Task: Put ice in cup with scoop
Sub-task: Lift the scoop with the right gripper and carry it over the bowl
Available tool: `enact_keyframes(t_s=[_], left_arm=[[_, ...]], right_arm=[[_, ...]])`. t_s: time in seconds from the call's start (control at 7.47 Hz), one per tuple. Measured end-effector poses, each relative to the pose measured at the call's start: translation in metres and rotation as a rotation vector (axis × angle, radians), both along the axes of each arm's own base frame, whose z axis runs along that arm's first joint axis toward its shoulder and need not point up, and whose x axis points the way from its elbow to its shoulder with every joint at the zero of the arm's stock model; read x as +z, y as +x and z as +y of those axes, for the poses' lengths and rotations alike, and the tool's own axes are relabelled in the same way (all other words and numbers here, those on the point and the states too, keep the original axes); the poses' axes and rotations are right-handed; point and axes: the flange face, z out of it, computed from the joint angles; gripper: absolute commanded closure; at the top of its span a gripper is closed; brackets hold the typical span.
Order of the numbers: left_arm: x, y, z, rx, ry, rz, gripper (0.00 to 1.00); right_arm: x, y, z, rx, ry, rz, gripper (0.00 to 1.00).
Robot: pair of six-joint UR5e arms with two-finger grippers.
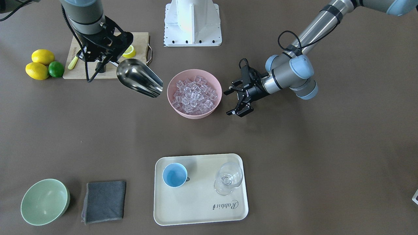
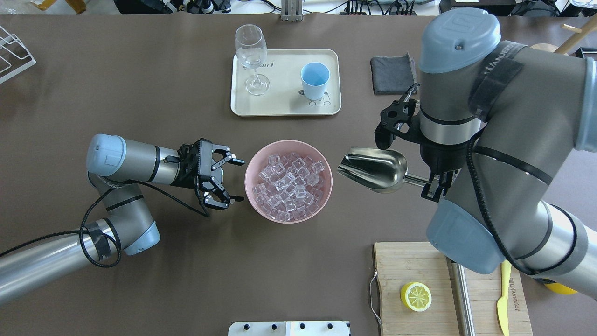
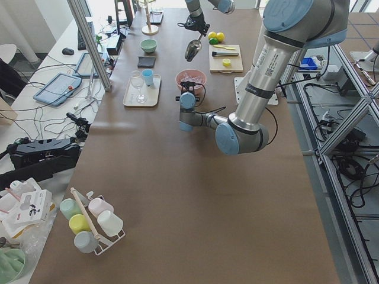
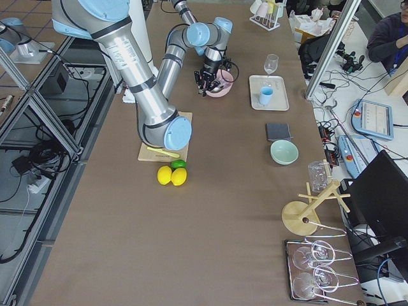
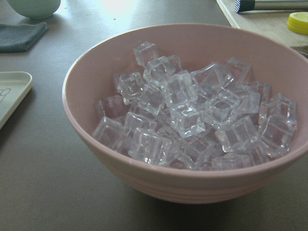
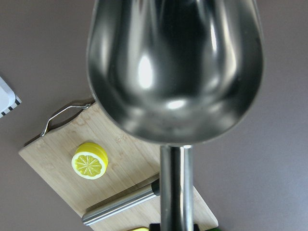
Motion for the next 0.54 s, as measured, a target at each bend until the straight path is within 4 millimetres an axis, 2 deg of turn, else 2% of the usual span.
enact_keyframes(t_s=[0.54], left_arm=[[-0.004,0.003,0.004,0.03,-0.013,0.005,0.02]], right_arm=[[-0.025,-0.037,-0.008,-0.034,-0.092,0.125,1.0]])
